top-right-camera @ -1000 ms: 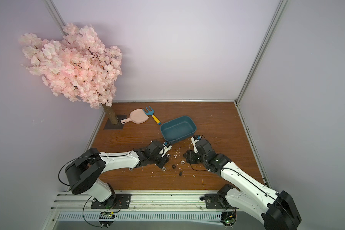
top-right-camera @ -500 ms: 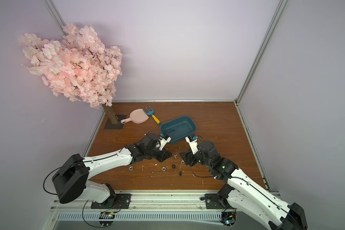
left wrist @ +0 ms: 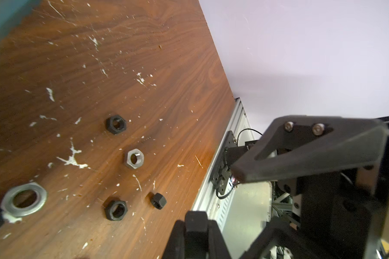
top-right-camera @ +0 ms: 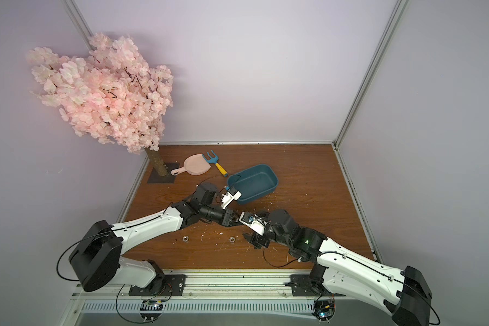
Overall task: Put the nuts on the desktop into the storage box
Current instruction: Pick up the nut from the center of the board.
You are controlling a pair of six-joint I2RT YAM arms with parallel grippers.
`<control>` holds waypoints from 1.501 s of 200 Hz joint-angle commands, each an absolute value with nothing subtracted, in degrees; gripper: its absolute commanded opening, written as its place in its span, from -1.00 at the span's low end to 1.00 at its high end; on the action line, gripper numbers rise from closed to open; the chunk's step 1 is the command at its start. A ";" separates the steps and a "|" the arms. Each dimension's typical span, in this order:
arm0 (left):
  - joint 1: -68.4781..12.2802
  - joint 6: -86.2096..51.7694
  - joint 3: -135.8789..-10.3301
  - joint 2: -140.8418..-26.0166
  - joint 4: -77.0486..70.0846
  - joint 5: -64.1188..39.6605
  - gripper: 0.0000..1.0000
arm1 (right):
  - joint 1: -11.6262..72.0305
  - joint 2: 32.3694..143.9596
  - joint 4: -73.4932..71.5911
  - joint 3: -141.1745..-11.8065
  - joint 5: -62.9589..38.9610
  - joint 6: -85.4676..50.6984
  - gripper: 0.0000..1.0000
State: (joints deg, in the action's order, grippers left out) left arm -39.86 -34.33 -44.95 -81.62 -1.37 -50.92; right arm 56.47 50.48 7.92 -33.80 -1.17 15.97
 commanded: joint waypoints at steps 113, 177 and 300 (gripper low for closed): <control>-44.16 -31.68 -49.11 -84.81 0.46 -58.96 -0.74 | 56.84 52.31 4.74 -33.39 -3.63 22.53 -0.18; -43.94 -31.64 -49.48 -84.13 0.44 -58.19 -0.35 | 56.82 52.16 5.08 -33.39 0.23 20.26 -0.66; -29.85 -32.63 -42.62 -68.86 4.86 -36.90 0.99 | 42.67 64.93 4.42 -42.91 -4.79 -7.23 -0.68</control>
